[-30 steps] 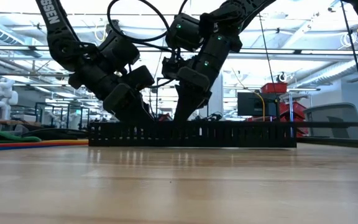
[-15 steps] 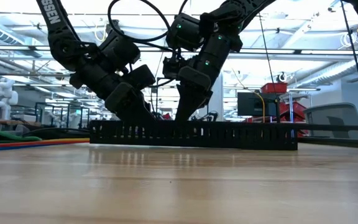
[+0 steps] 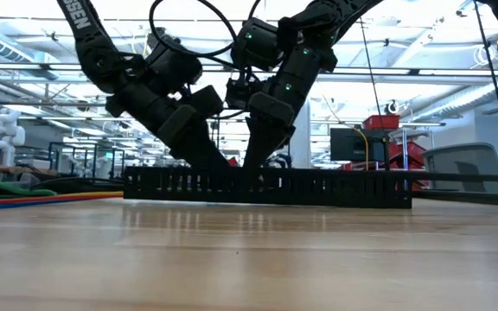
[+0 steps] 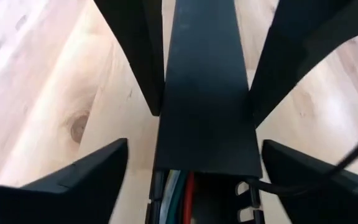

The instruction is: Ziptie cables

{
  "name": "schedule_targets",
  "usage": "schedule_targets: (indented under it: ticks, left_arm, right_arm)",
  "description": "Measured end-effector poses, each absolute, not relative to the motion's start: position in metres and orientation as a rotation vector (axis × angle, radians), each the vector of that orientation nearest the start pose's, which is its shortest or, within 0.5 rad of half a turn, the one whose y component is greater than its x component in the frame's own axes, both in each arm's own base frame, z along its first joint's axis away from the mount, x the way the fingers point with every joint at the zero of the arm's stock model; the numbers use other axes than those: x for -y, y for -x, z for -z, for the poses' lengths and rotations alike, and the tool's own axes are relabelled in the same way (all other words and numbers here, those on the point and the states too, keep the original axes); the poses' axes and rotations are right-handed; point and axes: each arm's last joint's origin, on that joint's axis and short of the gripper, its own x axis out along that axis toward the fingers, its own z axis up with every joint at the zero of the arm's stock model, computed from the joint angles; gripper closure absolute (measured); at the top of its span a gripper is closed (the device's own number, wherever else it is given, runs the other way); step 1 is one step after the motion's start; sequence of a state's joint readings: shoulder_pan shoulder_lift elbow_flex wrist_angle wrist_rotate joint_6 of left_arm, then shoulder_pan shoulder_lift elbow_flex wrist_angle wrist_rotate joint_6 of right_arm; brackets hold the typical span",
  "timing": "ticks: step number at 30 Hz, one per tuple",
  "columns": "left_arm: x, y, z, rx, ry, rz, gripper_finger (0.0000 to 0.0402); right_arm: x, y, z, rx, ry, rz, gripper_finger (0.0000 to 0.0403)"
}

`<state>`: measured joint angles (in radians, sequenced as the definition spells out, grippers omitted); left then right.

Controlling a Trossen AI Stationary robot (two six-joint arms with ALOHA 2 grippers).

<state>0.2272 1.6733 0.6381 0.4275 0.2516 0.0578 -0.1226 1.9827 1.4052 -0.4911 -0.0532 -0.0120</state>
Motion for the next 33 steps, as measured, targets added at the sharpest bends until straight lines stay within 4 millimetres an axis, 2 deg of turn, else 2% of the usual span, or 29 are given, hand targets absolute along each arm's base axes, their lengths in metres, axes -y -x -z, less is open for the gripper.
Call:
schedule_targets:
  ticks: [2, 4, 8, 13, 20, 26, 33]
  left_arm:
    - [-0.062, -0.299, -0.134, -0.623, 0.092, 0.042, 0.0017]
    - [-0.062, -0.302, -0.137, -0.65, 0.099, 0.043, 0.0007]
    - [-0.062, -0.301, -0.135, -0.713, 0.078, 0.059, 0.002]
    - [-0.061, -0.297, -0.143, -0.715, -0.016, 0.106, 0.0025]
    - [-0.057, -0.282, -0.153, -0.738, -0.091, 0.155, 0.0025]
    - [-0.051, -0.258, -0.159, -0.71, -0.094, 0.154, 0.0025]
    - [-0.048, -0.242, -0.162, -0.69, -0.005, 0.109, 0.0025]
  right_arm:
    - [0.049, -0.407, -0.177, -1.068, -0.083, 0.057, 0.0156]
    - [0.049, -0.407, -0.177, -1.069, -0.082, 0.057, 0.0156]
    - [0.049, -0.407, -0.177, -1.071, -0.083, 0.058, 0.0156]
    - [0.048, -0.407, -0.177, -1.072, -0.083, 0.057, 0.0156]
    - [0.048, -0.406, -0.177, -1.077, -0.105, 0.068, 0.0156]
    - [0.048, -0.405, -0.176, -1.089, -0.107, 0.069, 0.0156]
    - [0.048, -0.404, -0.175, -1.102, -0.104, 0.068, 0.0156]
